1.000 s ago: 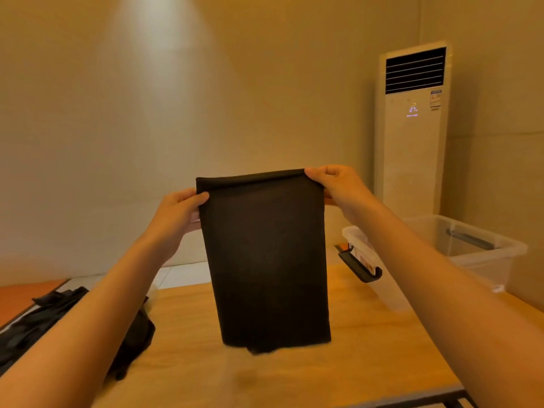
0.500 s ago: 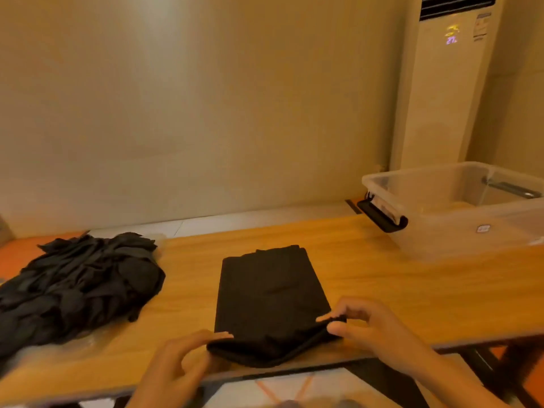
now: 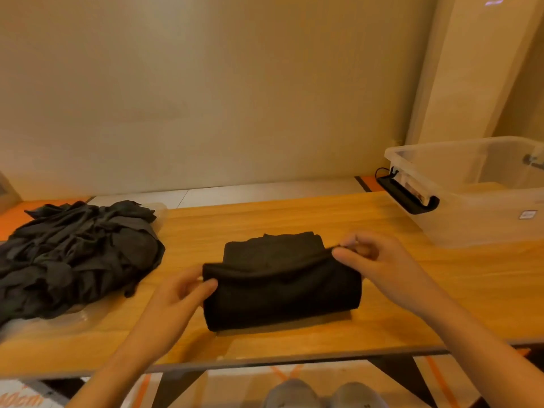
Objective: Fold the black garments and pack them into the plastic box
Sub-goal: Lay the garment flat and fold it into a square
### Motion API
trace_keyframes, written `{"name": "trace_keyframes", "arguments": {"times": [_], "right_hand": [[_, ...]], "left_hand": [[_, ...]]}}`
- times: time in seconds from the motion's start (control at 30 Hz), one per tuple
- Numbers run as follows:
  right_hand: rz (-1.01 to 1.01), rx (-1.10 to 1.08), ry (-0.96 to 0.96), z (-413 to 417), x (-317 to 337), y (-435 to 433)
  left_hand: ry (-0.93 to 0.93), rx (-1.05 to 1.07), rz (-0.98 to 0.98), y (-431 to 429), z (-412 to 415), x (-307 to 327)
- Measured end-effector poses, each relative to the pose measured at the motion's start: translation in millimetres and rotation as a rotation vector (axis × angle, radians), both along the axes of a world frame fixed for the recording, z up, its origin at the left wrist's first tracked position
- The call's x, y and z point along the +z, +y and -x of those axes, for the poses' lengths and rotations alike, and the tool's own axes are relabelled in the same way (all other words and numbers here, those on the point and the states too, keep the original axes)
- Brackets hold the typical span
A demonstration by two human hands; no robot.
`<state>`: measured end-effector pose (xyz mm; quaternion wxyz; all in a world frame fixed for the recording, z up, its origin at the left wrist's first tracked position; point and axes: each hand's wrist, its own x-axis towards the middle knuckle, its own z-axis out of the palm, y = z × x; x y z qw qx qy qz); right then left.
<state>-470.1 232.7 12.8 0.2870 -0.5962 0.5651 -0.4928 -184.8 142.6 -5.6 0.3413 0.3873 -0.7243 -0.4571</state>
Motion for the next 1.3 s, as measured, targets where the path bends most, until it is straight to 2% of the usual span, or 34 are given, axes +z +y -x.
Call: {"name": "trace_keyframes", "arguments": {"times": [0.13,0.23,0.3,0.53,0.63,0.7,0.73,0.8,0.87,0.9,0.97,1.13,1.3], "right_hand": [[-0.148,-0.181,0.118,11,3,-87],[-0.355,-0.309,0.316,24,-32,-138],[-0.423,-0.375,0.404,26,-56,-150],[-0.29,-0.503,0.548,21,-62,-150],[-0.291,-0.538,0.636,13,-56,-149],[-0.32,-0.57,0.729,9,-56,-142],[-0.283,-0.587,0.767,6,-55,-138],[-0.118,-0.548,0.8,-11,-51,-129],[-0.032,-0.34,0.857,-39,-52,-123],[-0.048,-0.229,0.898,-52,-58,-123],[-0.182,-0.096,0.943,-64,-74,-125],[-0.343,-0.109,0.972,-50,-86,-129],[-0.446,-0.28,0.931,-24,-88,-123]], "left_hand": [[-0.183,0.028,-0.047,-70,28,8],[-0.412,0.083,-0.053,-108,46,-10],[-0.5,0.129,-0.036,-119,52,-24],[-0.535,0.259,0.056,-129,57,-36],[-0.616,0.313,0.073,-129,57,-36],[-0.712,0.38,0.191,-119,56,-32],[-0.702,0.416,0.275,-112,57,-31],[-0.614,0.395,0.42,-90,66,-29],[-0.682,0.221,0.547,-75,82,-39],[-0.756,0.126,0.573,-74,87,-48],[-0.863,0.008,0.503,-78,91,-61],[-0.926,0.0,0.428,-88,86,-68],[-0.958,0.1,0.347,-85,84,-67]]}}
